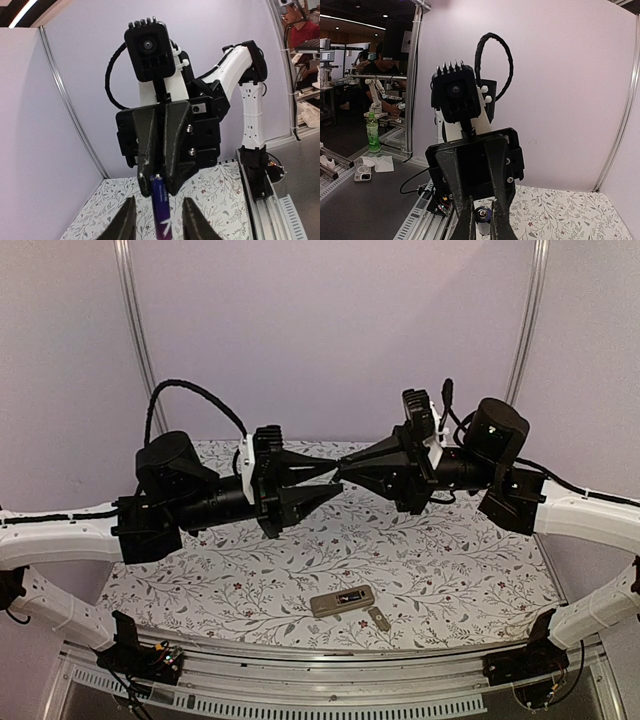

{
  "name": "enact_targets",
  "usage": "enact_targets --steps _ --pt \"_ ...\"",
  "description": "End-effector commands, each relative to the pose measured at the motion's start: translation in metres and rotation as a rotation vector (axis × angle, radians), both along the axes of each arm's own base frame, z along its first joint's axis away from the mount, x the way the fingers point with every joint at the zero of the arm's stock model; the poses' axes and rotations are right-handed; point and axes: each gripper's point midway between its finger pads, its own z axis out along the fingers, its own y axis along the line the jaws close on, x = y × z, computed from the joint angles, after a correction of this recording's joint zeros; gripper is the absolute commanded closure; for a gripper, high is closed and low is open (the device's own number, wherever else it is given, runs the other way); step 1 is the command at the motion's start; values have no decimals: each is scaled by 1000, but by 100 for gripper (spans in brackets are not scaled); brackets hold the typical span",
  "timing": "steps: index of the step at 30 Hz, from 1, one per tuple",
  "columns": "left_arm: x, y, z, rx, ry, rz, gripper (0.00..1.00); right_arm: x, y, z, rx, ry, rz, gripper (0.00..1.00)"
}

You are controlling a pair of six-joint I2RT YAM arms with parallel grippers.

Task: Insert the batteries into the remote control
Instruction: Pass from the left arm to the right, then pass from the right arm to the left

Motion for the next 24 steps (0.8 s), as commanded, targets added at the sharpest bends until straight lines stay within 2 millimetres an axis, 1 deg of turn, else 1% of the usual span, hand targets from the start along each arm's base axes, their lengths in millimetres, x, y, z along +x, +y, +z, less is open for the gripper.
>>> enact_targets --steps 1,2,3,4,5,7,8,9,10,11,12,14,16,18,21,23,24 --pt "11 -8 -21 77 46 60 32 10 4 -3 -78 68 -58 100" --pt "15 -6 -25 98 51 84 26 15 4 -5 -109 80 -94 100" --pt "18 -4 -28 114 50 109 24 22 3 -9 -147 88 -141 100" --pt "22 0 -31 125 47 138 22 30 1 -13 -185 100 -199 100" --pt "25 4 -34 134 43 163 22 36 -2 -11 -208 92 -238 100" --pt "34 10 -41 156 41 221 20 46 -7 -18 -285 118 -313 100" --pt "38 10 -45 172 45 244 22 49 -8 -20 -315 136 -333 100" --pt "40 7 -49 187 52 247 27 52 -8 -24 -343 158 -347 100" --pt "46 6 -51 196 63 272 35 54 -8 -24 -360 180 -356 100" --pt "47 2 -50 198 72 269 43 57 -5 -27 -380 210 -360 100" --pt "47 -3 -54 206 87 258 47 59 -4 -31 -398 230 -364 100" --pt "46 -8 -55 191 103 236 47 60 -1 -32 -406 245 -366 100" --pt "49 -9 -52 164 116 246 46 57 0 -32 -407 229 -355 100" --pt "57 -8 -50 149 130 283 48 54 -1 -30 -406 216 -339 100" --pt "62 -8 -46 134 149 297 48 50 -3 -29 -410 203 -326 100" --pt "64 -9 -44 122 158 299 50 49 -4 -30 -417 198 -325 100" --pt "66 -10 -43 118 163 300 53 49 -4 -30 -416 195 -324 100"
